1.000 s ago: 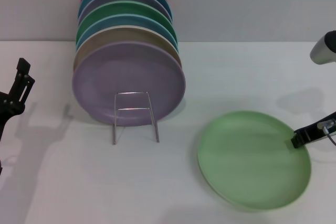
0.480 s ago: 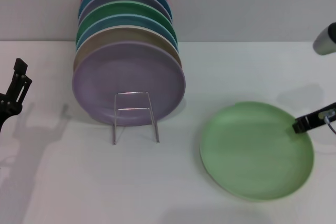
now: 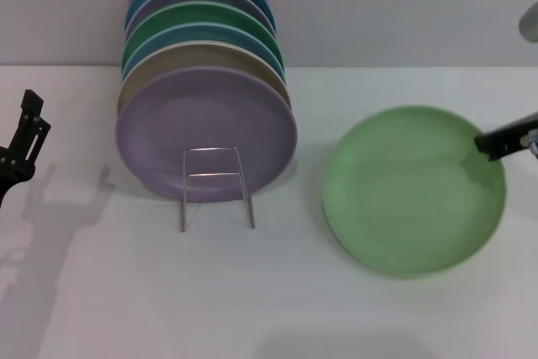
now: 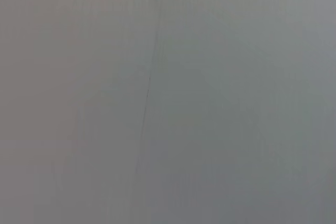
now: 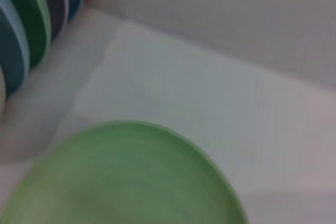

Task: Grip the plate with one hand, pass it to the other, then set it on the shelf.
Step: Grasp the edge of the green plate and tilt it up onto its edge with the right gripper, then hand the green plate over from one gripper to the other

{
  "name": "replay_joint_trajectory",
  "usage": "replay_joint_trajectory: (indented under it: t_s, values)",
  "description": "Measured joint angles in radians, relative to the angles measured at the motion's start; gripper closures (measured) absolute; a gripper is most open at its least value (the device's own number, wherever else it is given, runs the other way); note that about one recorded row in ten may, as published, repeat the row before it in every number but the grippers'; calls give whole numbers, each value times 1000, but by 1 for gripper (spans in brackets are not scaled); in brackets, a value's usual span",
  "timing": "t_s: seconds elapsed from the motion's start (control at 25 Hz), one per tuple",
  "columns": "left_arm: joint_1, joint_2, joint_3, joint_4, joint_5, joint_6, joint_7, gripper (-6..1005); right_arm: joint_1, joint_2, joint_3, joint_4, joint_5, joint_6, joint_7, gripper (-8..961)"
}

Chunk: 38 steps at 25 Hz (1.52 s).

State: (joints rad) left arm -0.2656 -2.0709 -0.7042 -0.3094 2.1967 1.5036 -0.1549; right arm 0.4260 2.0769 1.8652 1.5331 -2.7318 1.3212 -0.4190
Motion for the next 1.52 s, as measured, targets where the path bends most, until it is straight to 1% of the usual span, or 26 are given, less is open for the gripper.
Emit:
replay_joint_trajectory:
  t_s: [0.16,0.28,0.32,0.36,0.4,0.44,0.48,0.52,0.6,0.68,0.72,0.76,0.88,0.92,0.96,1.0,1.04,1.08,1.12,1.16,1.24,1.28,1.32,1.36,1.48,1.52]
  values:
    - [0,0,0,-1,0,2,0,151,-35,0,-50,74,-10,-48,0,934]
    - [-2,0,0,2,0,5,0,151,-52,0,-78,98,-32,-81,0,933]
    - [-2,0,0,3,-1,5,0,151,-68,0,-109,113,-59,-115,0,933]
    - [-2,0,0,3,-1,5,0,151,-68,0,-109,113,-59,-115,0,933]
    - [-3,0,0,4,-2,6,0,151,-88,1,-140,127,-88,-161,0,933]
    - [-3,0,0,5,-2,6,0,151,-88,1,-140,127,-88,-161,0,932]
    - [-3,0,0,6,-3,6,0,151,-100,1,-153,134,-99,-189,1,932]
    - [-3,0,0,7,-4,6,0,151,-122,1,-177,149,-116,-244,4,932]
    - [-3,0,0,7,-5,6,0,151,-130,1,-184,155,-123,-266,5,932]
    - [-3,0,0,8,-6,6,0,151,-146,2,-201,161,-140,-317,8,932]
    - [-3,0,0,9,-7,6,0,151,-159,4,-219,164,-159,-366,9,931]
    - [-3,0,0,9,-7,6,0,151,-159,4,-219,164,-159,-366,9,931]
    - [-5,1,-1,9,-7,6,0,151,-178,5,-244,165,-181,-436,12,931]
    - [-6,1,-1,9,-7,6,0,151,-193,6,-255,164,-185,-488,12,932]
    - [-6,1,-1,9,-7,6,0,151,-193,6,-255,164,-185,-488,12,933]
    - [-6,1,-1,9,-7,6,0,151,-209,6,-263,159,-186,-544,11,933]
    - [-7,2,-1,9,-7,6,0,151,-209,6,-263,159,-186,-544,11,934]
    - [-8,2,-1,9,-7,6,0,151,-220,7,-269,153,-186,-582,9,935]
    - [-9,2,-1,9,-8,5,0,151,-243,8,-283,137,-187,-668,6,935]
    - [-9,2,-1,9,-8,5,0,151,-243,8,-283,137,-187,-668,6,935]
    - [-10,2,-1,9,-8,5,0,151,-264,8,-297,112,-187,-755,5,935]
    - [-10,2,-1,9,-8,5,0,151,-275,9,-304,94,-187,-807,4,935]
    - [-11,2,-1,9,-8,4,0,151,-292,10,-318,51,-187,-906,3,934]
    - [-11,2,-1,9,-8,4,0,151,-292,10,-318,51,-187,-906,3,934]
    - [-13,2,-1,9,-7,3,0,151,-307,11,-340,-27,-187,-1041,3,934]
    - [-13,2,-1,9,-7,2,0,151,-314,11,-354,-92,-183,-1156,8,934]
